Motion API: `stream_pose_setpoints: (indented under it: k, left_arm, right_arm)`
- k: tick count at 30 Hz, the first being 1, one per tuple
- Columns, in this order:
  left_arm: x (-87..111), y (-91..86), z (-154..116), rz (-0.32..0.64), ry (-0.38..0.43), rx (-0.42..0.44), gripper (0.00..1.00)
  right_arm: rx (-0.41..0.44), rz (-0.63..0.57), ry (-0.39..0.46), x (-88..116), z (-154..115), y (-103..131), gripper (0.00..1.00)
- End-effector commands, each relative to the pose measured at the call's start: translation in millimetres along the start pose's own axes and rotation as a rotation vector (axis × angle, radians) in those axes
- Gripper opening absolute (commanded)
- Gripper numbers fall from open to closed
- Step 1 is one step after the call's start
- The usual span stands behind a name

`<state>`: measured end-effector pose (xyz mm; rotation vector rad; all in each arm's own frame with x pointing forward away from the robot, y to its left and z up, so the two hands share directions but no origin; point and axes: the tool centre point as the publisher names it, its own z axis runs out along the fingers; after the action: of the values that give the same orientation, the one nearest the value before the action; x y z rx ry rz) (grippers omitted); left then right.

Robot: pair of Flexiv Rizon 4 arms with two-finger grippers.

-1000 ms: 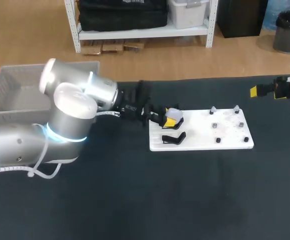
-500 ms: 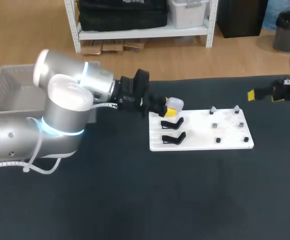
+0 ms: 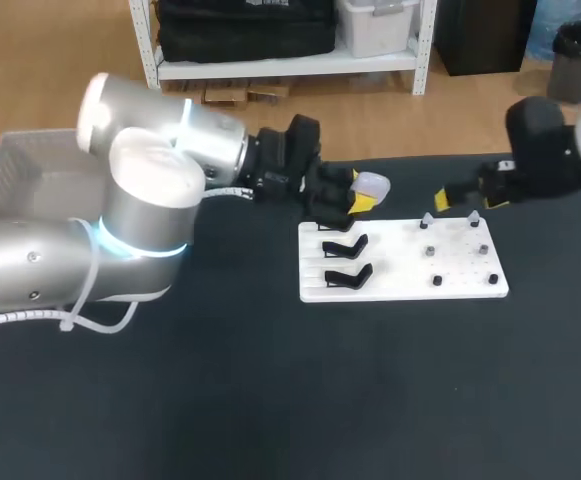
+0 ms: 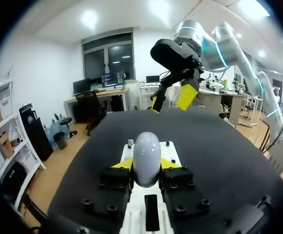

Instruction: Pick up each earbud case from the left stands, insert the matching earbuds, close the lid, and place the case in the box.

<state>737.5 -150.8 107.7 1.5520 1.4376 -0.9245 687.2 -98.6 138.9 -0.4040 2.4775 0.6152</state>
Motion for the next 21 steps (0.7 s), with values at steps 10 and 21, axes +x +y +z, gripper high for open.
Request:
stream_pose_setpoints:
  k: [10, 21]
  left_arm:
    - [-14.8, -3.5, 14.3, 0.041, -0.01, 0.051, 0.0]
    - [-16.3, -15.9, 19.9, 0.056, -0.011, 0.07, 0.0]
  right_arm:
    - [-0.054, -0.038, 0.051, -7.6, 24.0, 18.0, 1.0]
    - [-0.068, -0.036, 0.071, -10.4, 33.5, 21.5, 1.0]
